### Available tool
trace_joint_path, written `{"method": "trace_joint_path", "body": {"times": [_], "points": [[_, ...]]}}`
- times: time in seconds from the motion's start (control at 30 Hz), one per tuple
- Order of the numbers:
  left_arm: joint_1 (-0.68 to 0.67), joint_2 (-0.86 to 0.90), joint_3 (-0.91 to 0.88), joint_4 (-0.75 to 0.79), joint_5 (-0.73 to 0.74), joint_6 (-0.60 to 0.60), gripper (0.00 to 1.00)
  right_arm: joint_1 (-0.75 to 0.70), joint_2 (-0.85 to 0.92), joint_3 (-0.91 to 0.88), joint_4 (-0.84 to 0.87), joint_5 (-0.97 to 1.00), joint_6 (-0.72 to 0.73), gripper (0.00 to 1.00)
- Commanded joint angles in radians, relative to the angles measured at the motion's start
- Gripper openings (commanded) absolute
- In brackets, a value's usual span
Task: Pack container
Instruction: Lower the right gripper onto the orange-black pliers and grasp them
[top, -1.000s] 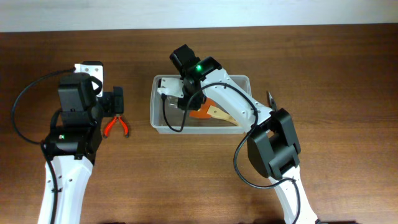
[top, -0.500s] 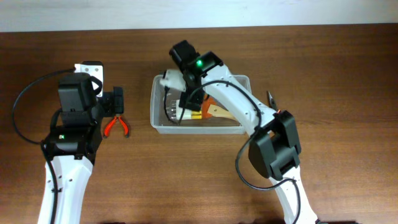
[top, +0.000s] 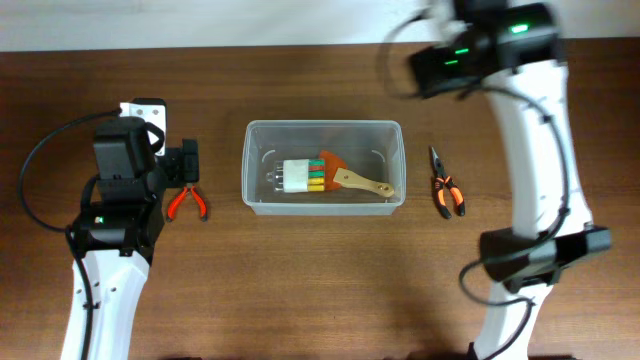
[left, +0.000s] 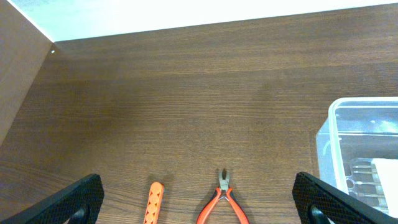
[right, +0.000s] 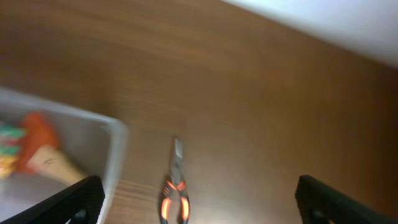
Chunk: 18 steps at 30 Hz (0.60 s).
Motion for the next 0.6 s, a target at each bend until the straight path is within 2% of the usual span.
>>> {"method": "trace_joint_path", "body": {"times": [0.0, 0.17, 0.37, 0.57], "points": [[0.003, 0.002, 0.019, 0.002, 0.001, 0.016, 0.99, -0.142, 0.053, -0.059, -0.025, -0.059, 0.226, 0.99], [0.003, 0.002, 0.019, 0.002, 0.001, 0.016, 0.99, -0.239, 0.080, -0.250, -0.013, -0.116, 0.227, 0.98], [0.003, 0.002, 0.019, 0.002, 0.001, 0.016, 0.99, -0.248, 0.084, -0.538, 0.034, -0.111, 0.222, 0.91], [0.003, 0.002, 0.019, 0.002, 0.001, 0.016, 0.99, -0.245, 0.084, -0.716, 0.092, -0.111, 0.137, 0.82]]}}
